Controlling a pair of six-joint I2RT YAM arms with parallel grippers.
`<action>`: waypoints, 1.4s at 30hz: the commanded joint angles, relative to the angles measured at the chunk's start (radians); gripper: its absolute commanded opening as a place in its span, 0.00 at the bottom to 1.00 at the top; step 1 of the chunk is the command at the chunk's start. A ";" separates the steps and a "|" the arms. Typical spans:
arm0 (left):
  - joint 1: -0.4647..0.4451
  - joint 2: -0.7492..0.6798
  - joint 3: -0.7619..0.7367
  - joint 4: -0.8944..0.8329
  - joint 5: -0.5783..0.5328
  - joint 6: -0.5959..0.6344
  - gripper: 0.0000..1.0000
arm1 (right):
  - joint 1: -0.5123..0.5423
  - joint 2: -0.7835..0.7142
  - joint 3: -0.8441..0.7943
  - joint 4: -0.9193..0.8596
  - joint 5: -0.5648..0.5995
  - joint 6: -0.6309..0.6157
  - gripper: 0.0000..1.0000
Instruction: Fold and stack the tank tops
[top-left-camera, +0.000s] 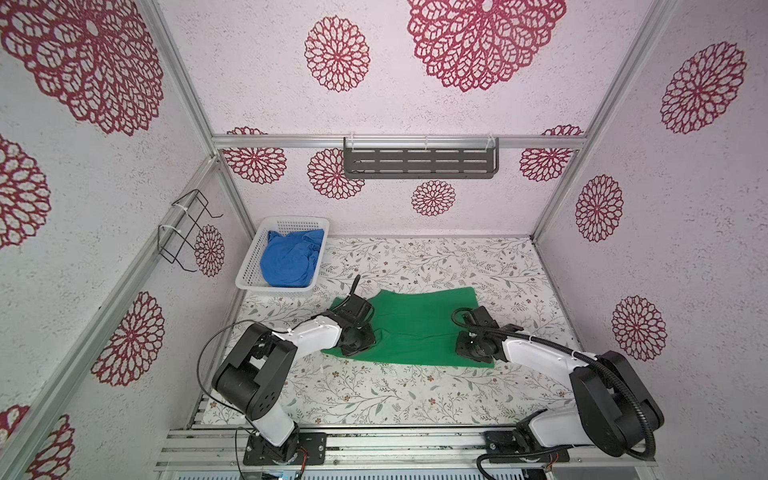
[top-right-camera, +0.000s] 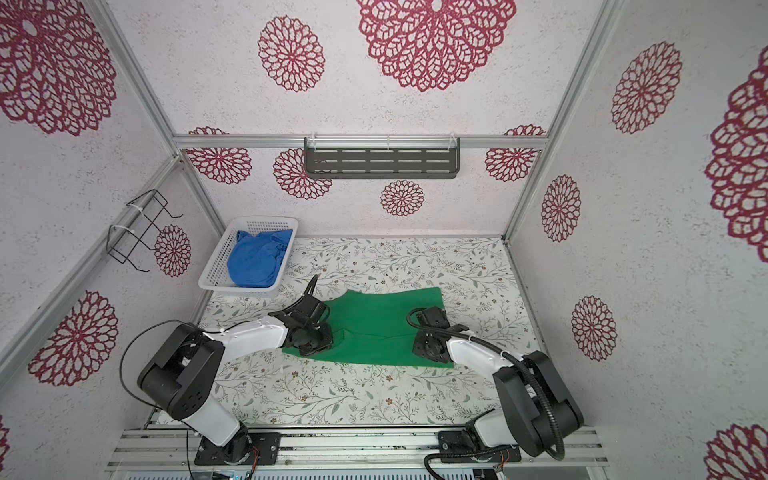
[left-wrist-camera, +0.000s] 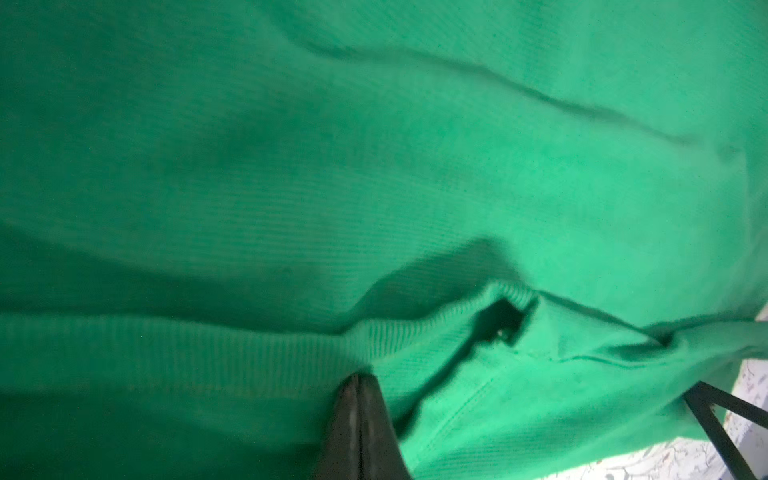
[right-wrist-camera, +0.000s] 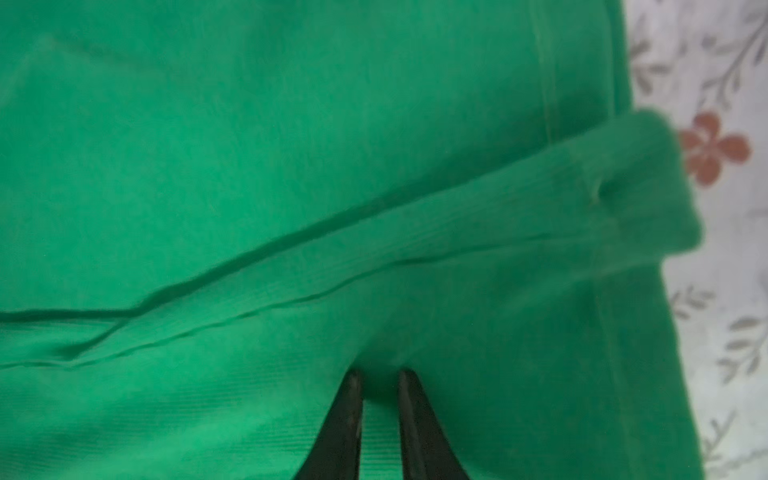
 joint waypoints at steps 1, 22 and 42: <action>-0.014 -0.052 -0.159 -0.012 0.060 -0.069 0.00 | 0.067 -0.039 -0.069 -0.056 -0.008 0.099 0.21; 0.121 -0.327 0.138 -0.376 -0.056 0.347 0.38 | 0.085 -0.218 0.226 -0.315 0.020 -0.246 0.75; 0.142 0.307 0.589 -0.308 -0.055 0.740 0.55 | -0.023 -0.344 0.149 -0.362 -0.047 -0.246 0.60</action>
